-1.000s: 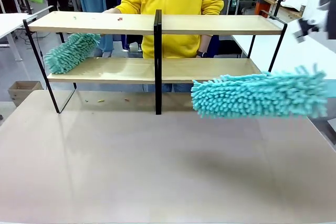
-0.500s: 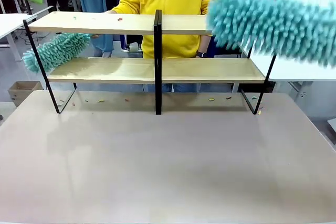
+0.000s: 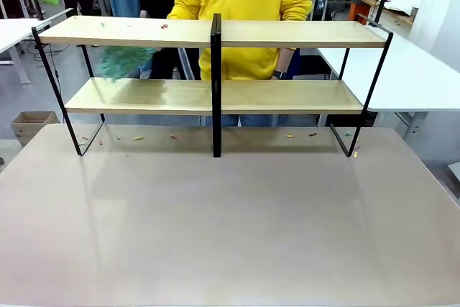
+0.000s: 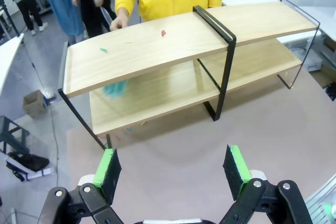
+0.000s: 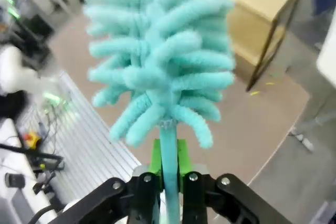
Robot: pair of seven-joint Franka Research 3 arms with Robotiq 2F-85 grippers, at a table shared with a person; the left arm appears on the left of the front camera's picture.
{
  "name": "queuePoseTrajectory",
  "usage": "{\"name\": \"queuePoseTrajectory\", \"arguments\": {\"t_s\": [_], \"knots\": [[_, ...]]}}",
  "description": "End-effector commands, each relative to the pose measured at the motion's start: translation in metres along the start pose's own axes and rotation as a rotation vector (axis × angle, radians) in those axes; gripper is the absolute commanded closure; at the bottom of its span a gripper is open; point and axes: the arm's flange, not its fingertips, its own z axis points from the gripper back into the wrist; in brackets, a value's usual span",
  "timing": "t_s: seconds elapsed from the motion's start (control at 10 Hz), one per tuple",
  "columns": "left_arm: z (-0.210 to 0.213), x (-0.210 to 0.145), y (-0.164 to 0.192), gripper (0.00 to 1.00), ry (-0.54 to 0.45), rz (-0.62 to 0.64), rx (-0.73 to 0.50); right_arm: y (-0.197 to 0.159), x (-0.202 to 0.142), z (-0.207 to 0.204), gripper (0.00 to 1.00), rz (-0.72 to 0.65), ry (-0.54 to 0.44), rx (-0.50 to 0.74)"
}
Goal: Clean the shelves.
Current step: Clean a randomly selected level of the Shelf with the Duster, then clean another randomly selected level of the Shelf with the Duster.
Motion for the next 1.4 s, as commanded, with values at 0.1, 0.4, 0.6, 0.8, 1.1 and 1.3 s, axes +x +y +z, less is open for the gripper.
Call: {"name": "queuePoseTrajectory", "arguments": {"t_s": [0.1,0.4,0.6,0.8,1.1,1.3], "knots": [[-0.0003,-0.0012,0.0007,0.00,0.000,0.001,-0.005,0.0178,0.0081,0.0056,0.88,0.124,0.056,0.067],[-0.0003,-0.0012,0.0007,0.00,0.000,0.001,-0.005,0.0178,0.0081,0.0056,0.88,0.124,0.056,0.067],[-0.0003,-0.0012,0.0007,0.00,0.000,0.001,-0.005,0.0178,0.0081,0.0056,0.88,0.124,0.056,0.067],[-0.0003,-0.0012,0.0007,0.00,0.000,0.001,-0.005,0.0178,0.0081,0.0056,0.88,0.124,0.056,0.067],[-0.0003,-0.0012,0.0007,0.00,0.000,0.001,-0.005,0.0178,0.0081,0.0056,0.88,0.124,0.056,0.067],[-0.0003,-0.0012,0.0007,0.00,0.000,0.001,-0.005,0.0202,0.0068,0.0019,0.88,0.106,0.053,0.075]]}}
